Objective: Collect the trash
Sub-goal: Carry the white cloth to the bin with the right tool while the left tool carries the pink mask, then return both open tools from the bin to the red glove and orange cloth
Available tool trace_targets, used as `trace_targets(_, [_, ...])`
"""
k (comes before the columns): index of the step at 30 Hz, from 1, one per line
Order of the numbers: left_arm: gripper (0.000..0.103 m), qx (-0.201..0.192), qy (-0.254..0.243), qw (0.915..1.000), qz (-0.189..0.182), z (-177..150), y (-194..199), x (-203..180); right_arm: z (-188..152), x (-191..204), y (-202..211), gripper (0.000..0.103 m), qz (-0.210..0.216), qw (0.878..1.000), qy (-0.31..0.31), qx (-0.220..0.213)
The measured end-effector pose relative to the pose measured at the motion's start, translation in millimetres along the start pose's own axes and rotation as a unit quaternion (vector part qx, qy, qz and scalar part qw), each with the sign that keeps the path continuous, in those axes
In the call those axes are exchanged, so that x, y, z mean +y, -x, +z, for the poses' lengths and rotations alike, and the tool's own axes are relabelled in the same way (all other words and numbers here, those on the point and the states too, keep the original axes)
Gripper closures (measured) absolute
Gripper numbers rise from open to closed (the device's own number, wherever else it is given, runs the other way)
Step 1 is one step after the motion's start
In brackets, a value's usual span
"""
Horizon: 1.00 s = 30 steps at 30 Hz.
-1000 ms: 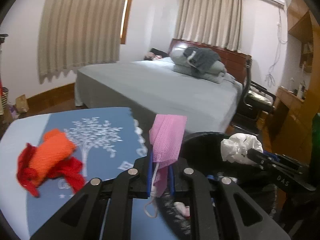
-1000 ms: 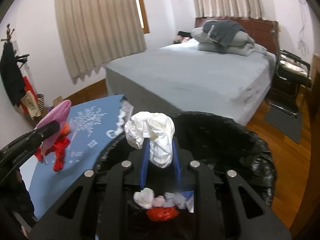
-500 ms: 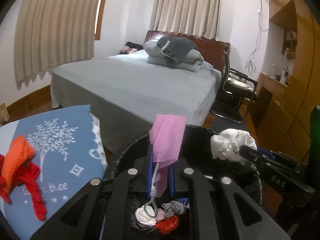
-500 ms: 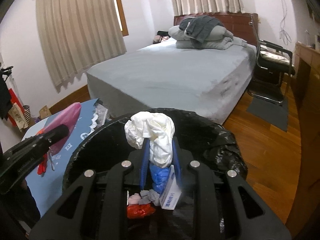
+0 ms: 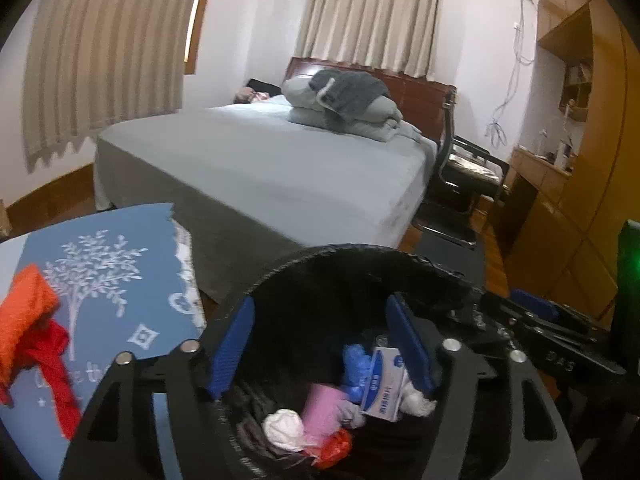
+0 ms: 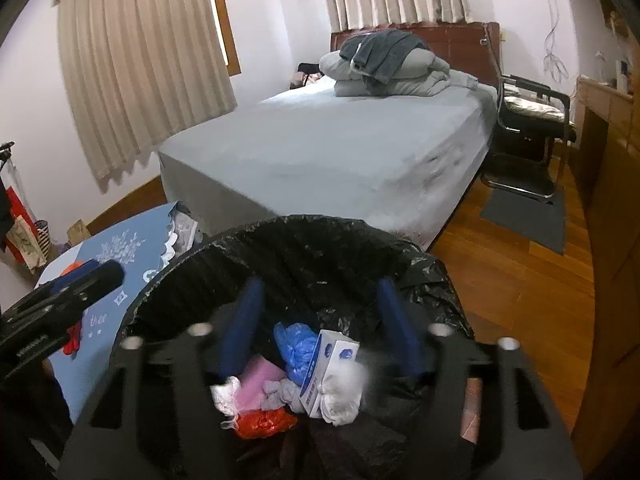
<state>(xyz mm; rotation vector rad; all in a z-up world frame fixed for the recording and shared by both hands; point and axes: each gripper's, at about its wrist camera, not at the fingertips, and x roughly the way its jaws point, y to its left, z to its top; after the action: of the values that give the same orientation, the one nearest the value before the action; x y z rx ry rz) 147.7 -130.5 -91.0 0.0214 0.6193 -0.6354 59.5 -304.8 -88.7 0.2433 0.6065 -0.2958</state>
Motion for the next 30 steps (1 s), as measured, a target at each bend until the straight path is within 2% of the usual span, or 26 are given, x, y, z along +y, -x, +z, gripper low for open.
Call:
trace_targets(1, [0.025, -0.005, 0.000, 1.0000, 0.008, -0.1, 3.8, 4.3, 0.7, 0.5, 1.1, 0.023, -0.002, 1.000, 0.000, -0.004])
trace_targets(2, [0.022, -0.008, 0.000, 0.9999, 0.015, -0.1, 6.9, 8.1, 1.6, 0.8, 2.3, 0.013, -0.004, 1.000, 0.000, -0.008])
trace_targets(4, [0.014, -0.016, 0.004, 0.9992, 0.036, -1.4, 16.2, 20.1, 2.5, 3.4, 5.3, 0.010, -0.005, 1.000, 0.002, -0.017])
trace_targets(7, [0.007, -0.024, 0.023, 0.9973, 0.065, -2.0, 29.7, 42.2, 2.7, 10.9, 5.7, 0.007, 0.000, 1.000, 0.011, -0.014])
trace_targets(14, [0.006, -0.038, 0.053, 0.9892, 0.131, -9.9, 65.4, 92.9, 3.4, 48.4, -2.5, 0.007, 0.034, 0.999, 0.034, 0.000])
trace_targets(23, [0.006, -0.052, 0.098, 0.9680, 0.225, -31.9, 112.7, 164.9, 7.6, 132.8, -14.3, 0.007, 0.102, 0.991, 0.091, 0.008])
trace_targets(30, [0.006, -0.046, 0.122, 0.9535, 0.272, -49.7, 132.2, 212.7, 9.5, 192.1, -23.9, 0.007, 0.142, 0.982, 0.122, 0.011])
